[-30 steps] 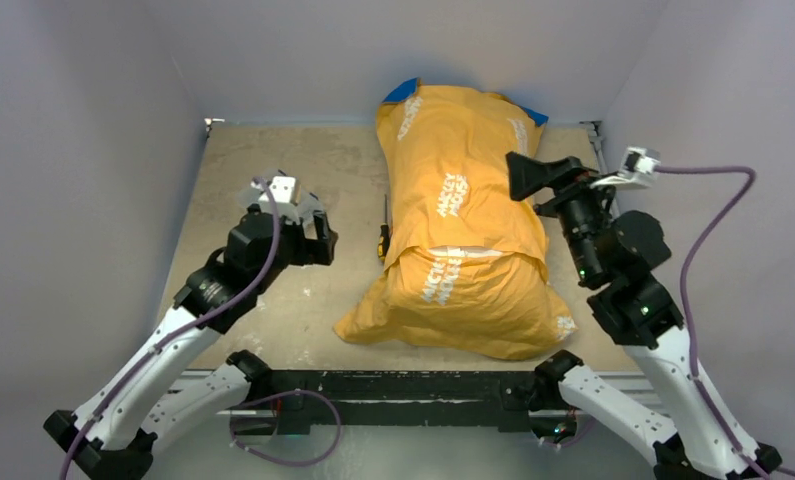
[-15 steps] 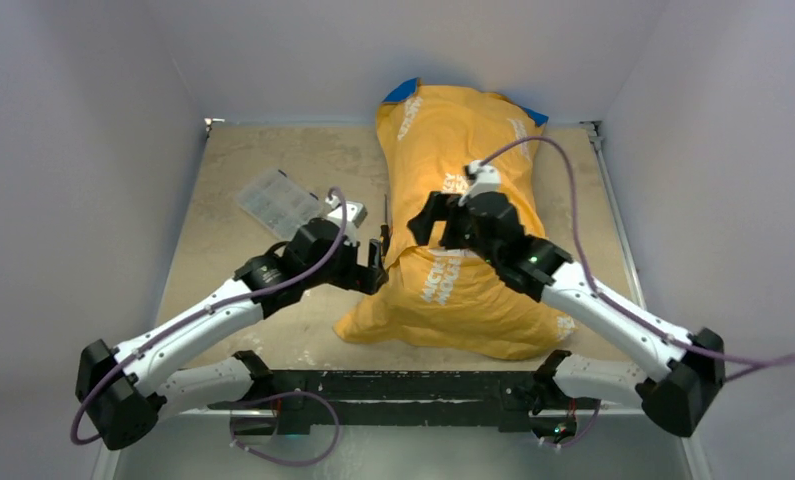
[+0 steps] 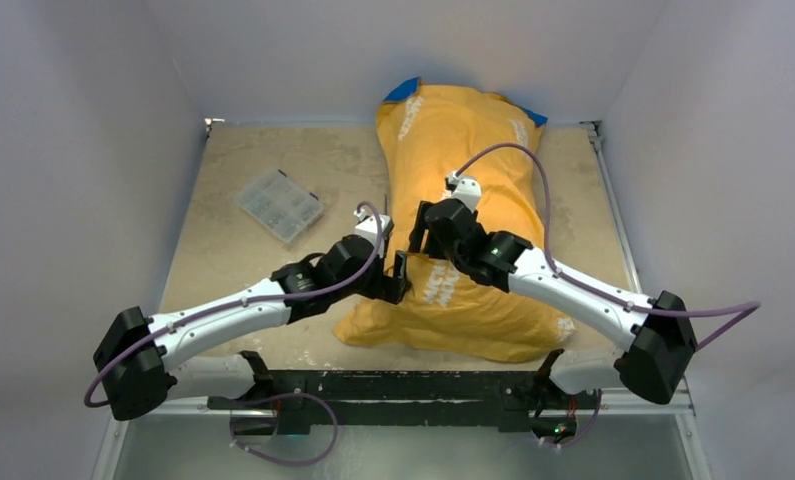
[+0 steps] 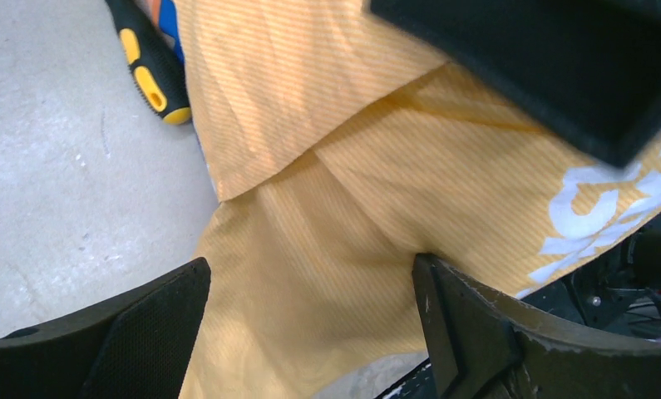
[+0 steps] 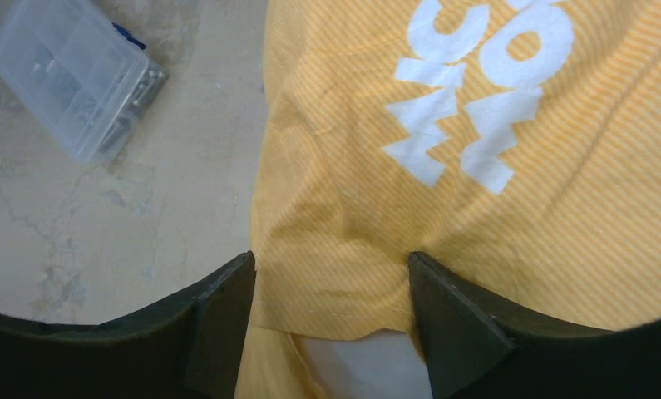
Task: Remove the pillowcase from the pillow
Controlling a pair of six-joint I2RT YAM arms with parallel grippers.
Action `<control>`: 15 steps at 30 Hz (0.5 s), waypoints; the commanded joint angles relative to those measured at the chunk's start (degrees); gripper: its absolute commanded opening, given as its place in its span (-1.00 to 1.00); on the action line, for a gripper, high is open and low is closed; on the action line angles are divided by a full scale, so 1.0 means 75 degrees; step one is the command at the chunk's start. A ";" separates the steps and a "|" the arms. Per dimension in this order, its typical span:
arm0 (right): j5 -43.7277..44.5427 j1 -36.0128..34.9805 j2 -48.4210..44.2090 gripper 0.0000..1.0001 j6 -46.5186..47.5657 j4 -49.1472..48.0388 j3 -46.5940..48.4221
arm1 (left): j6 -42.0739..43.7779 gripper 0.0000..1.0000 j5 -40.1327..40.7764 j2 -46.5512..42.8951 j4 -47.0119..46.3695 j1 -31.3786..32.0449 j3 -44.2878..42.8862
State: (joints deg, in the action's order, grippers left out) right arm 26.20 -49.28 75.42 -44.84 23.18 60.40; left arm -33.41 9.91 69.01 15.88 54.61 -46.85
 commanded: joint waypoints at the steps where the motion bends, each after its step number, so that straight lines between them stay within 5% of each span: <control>1: 0.0508 -0.0004 0.0217 0.13 0.0024 0.0211 0.0390 | -0.0432 0.82 0.0541 -0.0681 -0.0389 0.0055 0.0507; 6: 0.0410 -0.0004 0.0380 -0.93 0.0397 -0.0408 0.0767 | -0.0522 0.82 0.0494 -0.0902 -0.0052 0.0078 0.0691; 15: 0.0628 -0.0004 0.0555 -1.00 0.0511 -0.0289 0.1422 | -0.0206 0.82 0.1130 -0.1224 0.0122 0.0078 0.0440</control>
State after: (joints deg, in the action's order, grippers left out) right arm 27.81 -49.21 79.92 -40.91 19.92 67.05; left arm -36.38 14.24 59.94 17.41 54.85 -41.54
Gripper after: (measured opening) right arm 0.004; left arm 0.911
